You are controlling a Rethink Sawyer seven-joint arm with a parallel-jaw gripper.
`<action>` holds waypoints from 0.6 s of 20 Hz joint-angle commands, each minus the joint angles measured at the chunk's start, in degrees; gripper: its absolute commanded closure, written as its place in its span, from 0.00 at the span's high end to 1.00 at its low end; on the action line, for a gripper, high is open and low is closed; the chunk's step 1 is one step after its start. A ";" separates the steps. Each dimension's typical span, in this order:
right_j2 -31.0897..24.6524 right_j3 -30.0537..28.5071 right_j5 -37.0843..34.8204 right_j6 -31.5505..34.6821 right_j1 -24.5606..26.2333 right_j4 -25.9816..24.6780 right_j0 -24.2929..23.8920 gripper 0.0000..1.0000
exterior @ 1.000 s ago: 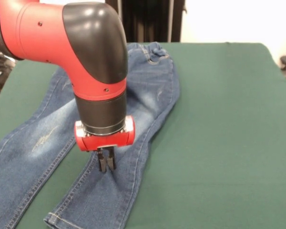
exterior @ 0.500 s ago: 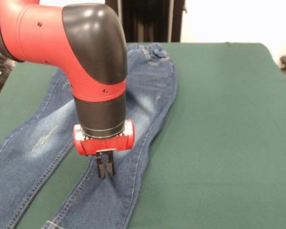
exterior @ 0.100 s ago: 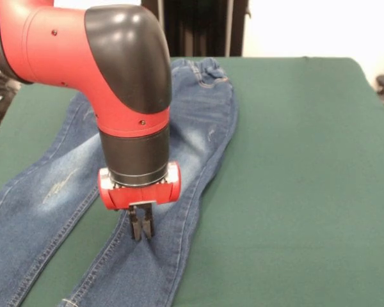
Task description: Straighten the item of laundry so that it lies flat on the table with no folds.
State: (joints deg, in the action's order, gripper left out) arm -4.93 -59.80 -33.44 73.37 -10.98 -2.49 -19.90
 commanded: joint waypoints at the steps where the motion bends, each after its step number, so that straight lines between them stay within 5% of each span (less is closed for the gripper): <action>1: -6.08 0.66 5.48 3.62 2.35 -2.21 3.30 0.00; 12: -5.24 3.89 -2.27 3.86 1.74 -1.91 5.48 0.00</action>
State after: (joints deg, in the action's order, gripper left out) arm -4.92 -58.32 -33.42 73.37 -10.63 -4.33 -18.83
